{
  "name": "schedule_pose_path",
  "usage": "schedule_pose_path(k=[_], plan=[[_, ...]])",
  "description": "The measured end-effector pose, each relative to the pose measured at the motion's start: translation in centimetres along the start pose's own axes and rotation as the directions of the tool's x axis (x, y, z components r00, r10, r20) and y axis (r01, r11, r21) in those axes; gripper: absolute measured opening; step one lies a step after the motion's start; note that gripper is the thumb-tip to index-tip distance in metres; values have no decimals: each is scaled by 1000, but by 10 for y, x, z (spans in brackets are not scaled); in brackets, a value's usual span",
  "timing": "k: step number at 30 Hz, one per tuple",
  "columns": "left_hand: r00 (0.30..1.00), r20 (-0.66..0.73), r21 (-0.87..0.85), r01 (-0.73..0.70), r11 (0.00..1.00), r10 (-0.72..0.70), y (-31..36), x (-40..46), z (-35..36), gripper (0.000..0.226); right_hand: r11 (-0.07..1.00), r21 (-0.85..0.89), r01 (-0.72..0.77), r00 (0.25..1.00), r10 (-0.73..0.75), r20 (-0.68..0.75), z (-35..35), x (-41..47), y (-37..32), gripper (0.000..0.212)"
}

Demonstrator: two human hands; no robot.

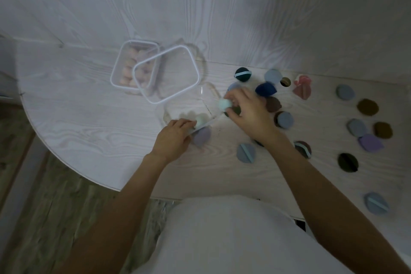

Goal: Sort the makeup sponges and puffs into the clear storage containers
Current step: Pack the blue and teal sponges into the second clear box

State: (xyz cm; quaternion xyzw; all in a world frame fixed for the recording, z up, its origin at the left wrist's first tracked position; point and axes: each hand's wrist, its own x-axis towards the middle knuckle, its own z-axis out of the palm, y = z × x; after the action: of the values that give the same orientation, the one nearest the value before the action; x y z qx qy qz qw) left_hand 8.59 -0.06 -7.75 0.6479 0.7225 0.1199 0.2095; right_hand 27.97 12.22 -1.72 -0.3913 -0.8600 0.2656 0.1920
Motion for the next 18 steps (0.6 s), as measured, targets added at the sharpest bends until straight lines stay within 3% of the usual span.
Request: schedule_pose_path(k=[3, 6, 8, 13, 18], plan=[[1000, -25, -2, 11, 1000, -11, 0, 2, -1, 43, 981, -172, 88, 984, -58, 168, 30, 26, -11, 19], [998, -63, 4, 14, 1000, -13, 0, 4, 0, 38, 882, -438, 175, 949, -32, 313, 50, 43, -15, 12], [997, -68, 18, -32, 999, 34, -1, 5, 2, 35, 826, -518, 224, 934, -31, 355, 56, 47, -20, 11], [998, -54, 36, 34, 999, -32, -1, 6, 6, 36, 780, -573, 252, 883, 57, 466, 50, 54, -23, 15], [999, -40, 26, 24, 999, -23, -2, 6, 7, 47, 835, -466, 292, 889, -57, 454, 48, 46, -3, 37]])
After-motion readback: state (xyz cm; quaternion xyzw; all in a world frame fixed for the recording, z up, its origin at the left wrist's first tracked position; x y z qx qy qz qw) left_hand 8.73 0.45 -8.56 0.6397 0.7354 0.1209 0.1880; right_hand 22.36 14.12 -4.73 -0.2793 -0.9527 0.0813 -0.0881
